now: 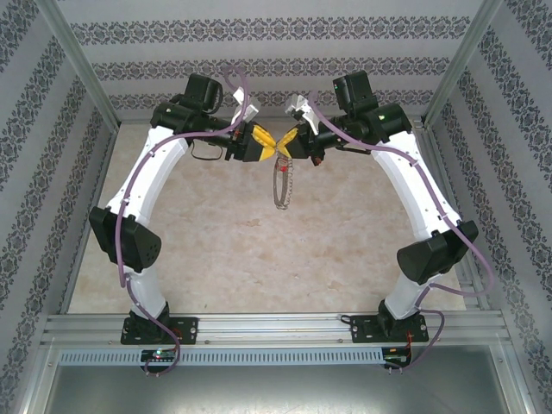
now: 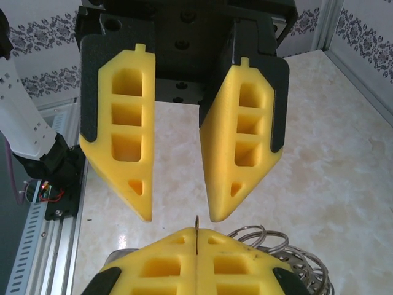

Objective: Put the keys on the keyring

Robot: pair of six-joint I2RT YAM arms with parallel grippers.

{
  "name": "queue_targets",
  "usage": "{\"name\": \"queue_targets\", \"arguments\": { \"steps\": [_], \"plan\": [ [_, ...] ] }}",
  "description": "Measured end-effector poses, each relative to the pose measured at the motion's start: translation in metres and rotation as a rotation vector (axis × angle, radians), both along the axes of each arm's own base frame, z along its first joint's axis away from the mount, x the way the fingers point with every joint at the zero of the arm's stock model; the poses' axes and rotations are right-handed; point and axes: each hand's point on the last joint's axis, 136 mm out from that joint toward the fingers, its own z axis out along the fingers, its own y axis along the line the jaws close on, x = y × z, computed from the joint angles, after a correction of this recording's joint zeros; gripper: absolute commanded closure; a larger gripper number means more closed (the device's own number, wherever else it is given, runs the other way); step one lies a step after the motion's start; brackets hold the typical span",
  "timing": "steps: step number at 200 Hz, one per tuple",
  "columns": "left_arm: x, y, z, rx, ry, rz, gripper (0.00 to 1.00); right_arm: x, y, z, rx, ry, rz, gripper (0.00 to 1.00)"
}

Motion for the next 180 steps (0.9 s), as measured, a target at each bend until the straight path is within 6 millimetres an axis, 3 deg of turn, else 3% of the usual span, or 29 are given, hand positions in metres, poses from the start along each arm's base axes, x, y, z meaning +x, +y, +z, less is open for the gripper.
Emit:
{"name": "queue_targets", "arguments": {
  "steps": [50, 127, 156, 180],
  "plan": [
    [-0.0034, -0.0045, -0.0004, -0.001, 0.005, -0.014, 0.71, -0.0004, 0.0004, 0.0008, 0.004, 0.000, 0.004, 1.00],
    [0.0029, -0.0065, -0.0086, 0.006, 0.025, -0.012, 1.00, -0.0002, 0.0003, -0.0011, 0.003, 0.005, 0.003, 1.00],
    [0.0031, -0.0065, -0.0088, 0.007, 0.025, -0.012, 1.00, 0.0001, 0.0005, -0.0008, 0.005, 0.006, 0.002, 1.00],
    [0.0039, -0.0068, -0.0084, 0.006, 0.023, -0.009, 1.00, 0.0014, 0.0006, -0.0019, 0.012, 0.021, -0.007, 0.71]
  ]
}}
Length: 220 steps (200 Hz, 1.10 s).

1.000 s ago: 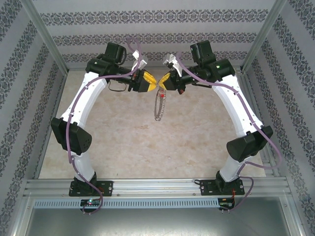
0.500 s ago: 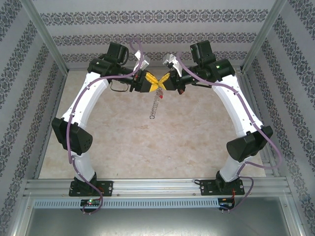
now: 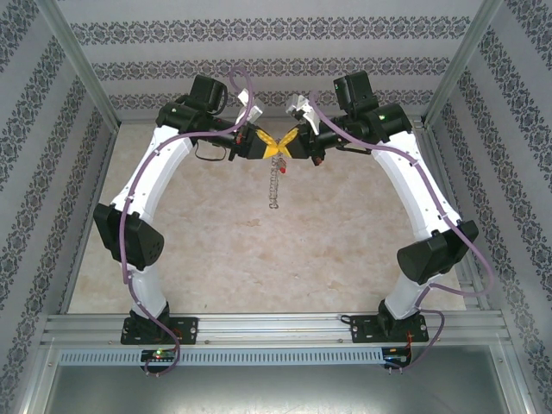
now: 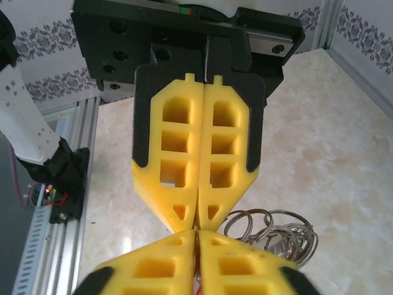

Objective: Put the keys on the keyring

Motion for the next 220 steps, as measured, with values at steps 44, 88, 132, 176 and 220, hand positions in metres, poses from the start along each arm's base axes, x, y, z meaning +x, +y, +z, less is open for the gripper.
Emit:
{"name": "queue_targets", "arguments": {
  "steps": [44, 88, 132, 176, 220],
  "plan": [
    [0.001, -0.006, 0.005, -0.016, -0.011, -0.005, 1.00, 0.007, -0.019, -0.002, 0.072, 0.040, -0.064, 0.62],
    [0.009, -0.011, 0.013, -0.042, -0.037, 0.006, 1.00, -0.011, -0.043, -0.003, 0.174, 0.075, -0.109, 0.53],
    [0.015, -0.013, 0.014, -0.055, -0.038, 0.021, 1.00, -0.024, -0.036, -0.010, 0.209, 0.084, -0.088, 0.52],
    [0.014, -0.013, 0.021, -0.066, -0.053, 0.025, 1.00, -0.030, -0.019, -0.021, 0.198, 0.100, -0.058, 0.51],
    [0.010, -0.011, 0.027, -0.071, -0.066, 0.024, 1.00, -0.019, -0.016, -0.028, 0.187, 0.091, -0.085, 0.52]
  ]
}}
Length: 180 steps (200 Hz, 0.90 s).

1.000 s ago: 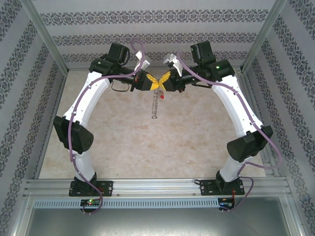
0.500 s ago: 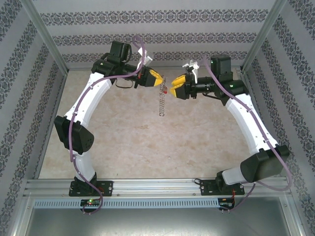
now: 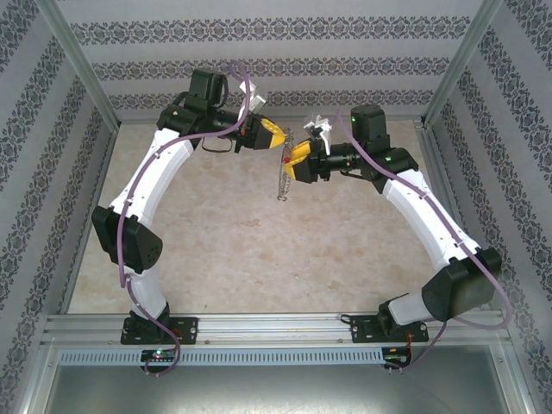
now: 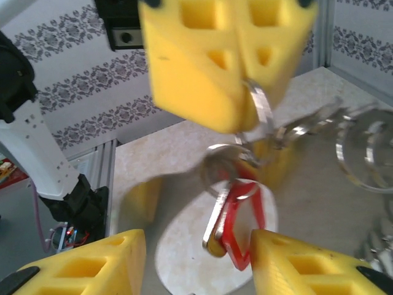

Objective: Put the keys on the keyring

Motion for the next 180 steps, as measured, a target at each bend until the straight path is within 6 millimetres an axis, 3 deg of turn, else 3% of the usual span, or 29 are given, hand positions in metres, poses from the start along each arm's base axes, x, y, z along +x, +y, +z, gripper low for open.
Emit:
{"name": "queue_targets", "arguments": {
  "steps": [74, 90, 123, 180],
  "plan": [
    [-0.003, 0.001, -0.001, 0.000, 0.006, -0.004, 1.00, 0.013, -0.002, -0.003, -0.024, -0.025, -0.058, 0.54],
    [-0.003, 0.001, -0.003, 0.002, 0.011, -0.004, 1.00, 0.013, -0.002, -0.001, -0.021, -0.022, -0.060, 0.62],
    [-0.004, 0.001, -0.004, 0.003, 0.013, -0.002, 1.00, 0.017, -0.001, 0.005, -0.016, -0.031, -0.069, 1.00],
    [-0.002, 0.001, -0.003, -0.001, 0.005, 0.007, 1.00, 0.016, -0.002, 0.002, -0.022, -0.030, -0.071, 1.00]
  ]
}}
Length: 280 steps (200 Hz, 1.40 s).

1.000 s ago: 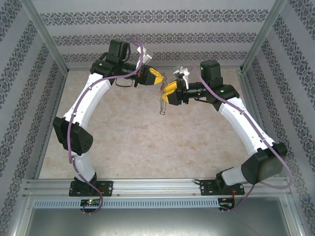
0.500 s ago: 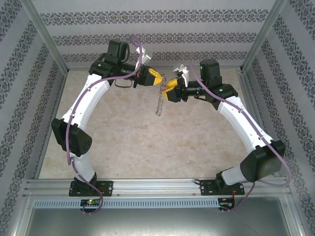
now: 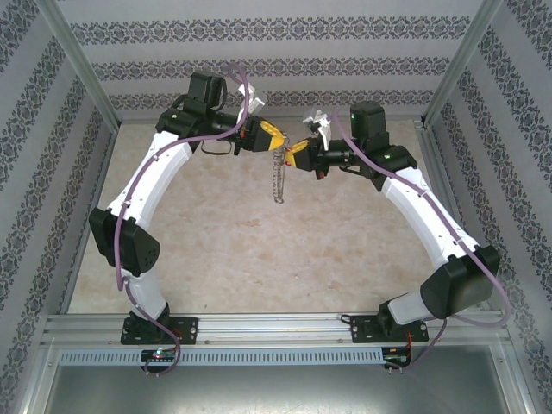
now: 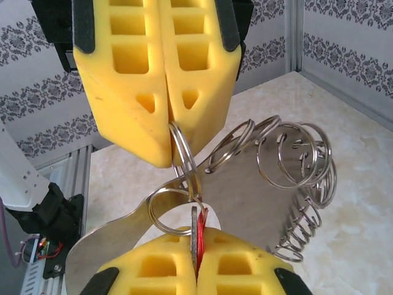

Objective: Put the keys on the keyring

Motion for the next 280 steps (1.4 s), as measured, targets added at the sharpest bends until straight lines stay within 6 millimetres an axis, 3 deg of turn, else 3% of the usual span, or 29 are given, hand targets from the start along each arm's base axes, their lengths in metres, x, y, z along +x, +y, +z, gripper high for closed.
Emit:
{"name": "queue_targets", "arguments": {
  "steps": [79, 89, 100, 116, 135, 168, 207, 247, 280],
  "plan": [
    [0.000, 0.000, -0.001, -0.014, 0.021, 0.012, 1.00, -0.008, 0.021, 0.000, 0.008, 0.016, 0.074, 1.00],
    [0.000, 0.000, -0.001, -0.015, 0.021, 0.013, 1.00, -0.007, 0.021, 0.000, 0.008, 0.016, 0.074, 0.93],
    [0.001, 0.000, -0.001, -0.017, 0.020, 0.013, 1.00, -0.007, 0.021, 0.000, 0.009, 0.022, 0.072, 0.77],
    [0.002, -0.001, -0.001, -0.020, 0.008, 0.015, 1.00, -0.007, 0.019, -0.001, 0.007, 0.031, 0.069, 0.62],
    [0.003, -0.001, -0.001, -0.022, 0.001, 0.016, 1.00, -0.008, 0.013, -0.004, 0.006, 0.043, 0.057, 0.54],
    [0.003, -0.001, 0.000, -0.025, -0.008, 0.016, 1.00, -0.009, -0.011, -0.003, 0.011, 0.043, -0.002, 0.55],
    [0.003, -0.001, 0.000, -0.026, -0.008, 0.015, 1.00, -0.011, -0.034, 0.027, 0.062, -0.022, -0.062, 0.59],
    [0.002, -0.001, -0.001, -0.026, -0.004, 0.013, 1.00, -0.002, -0.030, 0.047, 0.105, -0.037, -0.050, 0.63],
    [0.001, -0.001, -0.001, -0.028, -0.001, 0.015, 1.00, 0.010, -0.023, 0.047, 0.119, -0.012, -0.043, 0.63]
  ]
}}
